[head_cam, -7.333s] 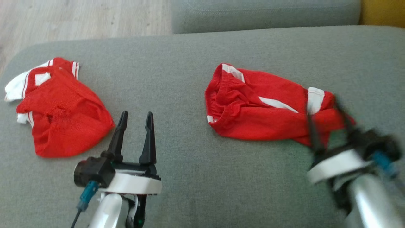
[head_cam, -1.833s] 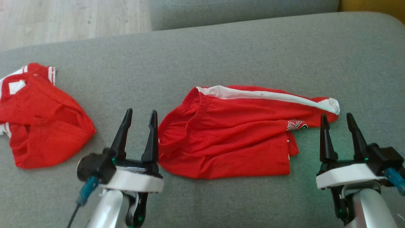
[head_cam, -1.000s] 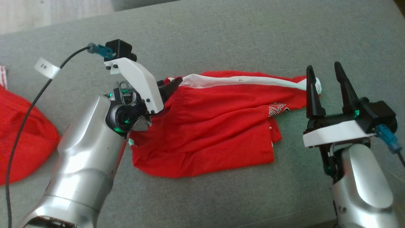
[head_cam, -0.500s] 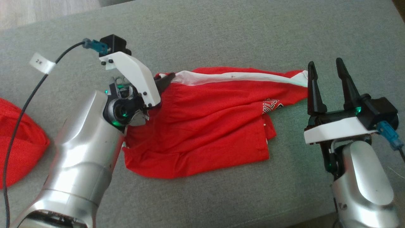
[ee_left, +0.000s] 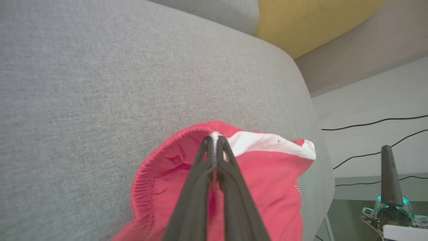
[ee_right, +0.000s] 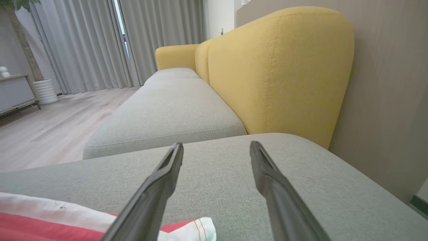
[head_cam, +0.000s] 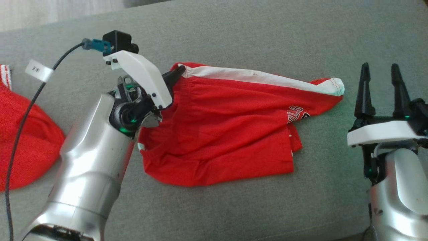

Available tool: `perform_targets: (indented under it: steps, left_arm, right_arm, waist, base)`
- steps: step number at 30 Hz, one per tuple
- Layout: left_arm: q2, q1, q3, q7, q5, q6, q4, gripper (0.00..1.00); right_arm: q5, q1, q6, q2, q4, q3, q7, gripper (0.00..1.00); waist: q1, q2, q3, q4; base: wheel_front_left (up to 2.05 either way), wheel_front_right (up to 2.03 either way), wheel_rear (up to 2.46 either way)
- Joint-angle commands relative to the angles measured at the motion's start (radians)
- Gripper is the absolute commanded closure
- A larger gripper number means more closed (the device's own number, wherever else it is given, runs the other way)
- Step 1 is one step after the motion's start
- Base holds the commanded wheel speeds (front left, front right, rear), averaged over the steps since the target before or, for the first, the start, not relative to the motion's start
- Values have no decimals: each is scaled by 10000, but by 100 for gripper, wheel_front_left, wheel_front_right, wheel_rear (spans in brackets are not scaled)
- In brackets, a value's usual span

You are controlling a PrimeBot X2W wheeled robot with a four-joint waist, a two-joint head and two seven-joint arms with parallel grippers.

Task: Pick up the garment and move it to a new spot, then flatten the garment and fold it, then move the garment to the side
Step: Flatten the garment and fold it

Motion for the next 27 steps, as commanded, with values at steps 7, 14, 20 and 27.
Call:
perform_targets:
  steps: [7, 14, 20, 27]
  left_arm:
    - [414, 355, 269, -164, -236, -178, -1016, 100]
    - [452, 677, 192, -25, -387, -173, -1538, 100]
    - [521, 650, 169, 23, -356, -107, -1731, 100]
    - [467, 457, 115, 55, -326, -23, -1749, 100]
  right_arm:
    - [74, -200, -7, -34, 331, 120, 1112, 0]
    - [781, -651, -7, -38, 1233, 65, 2306, 0]
    - [1132, -1664, -7, -83, 2111, -84, 3333, 0]
    - [668, -3010, -7, -211, 3819, -54, 4397, 0]
  waist:
    - [0, 0, -349, 457]
    - [0, 0, -318, 671]
    - [0, 0, -155, 671]
    - [0, 0, 53, 686]
  base:
    - [0, 0, 0]
    - [0, 0, 0]
    - [0, 0, 0]
    - [0, 0, 0]
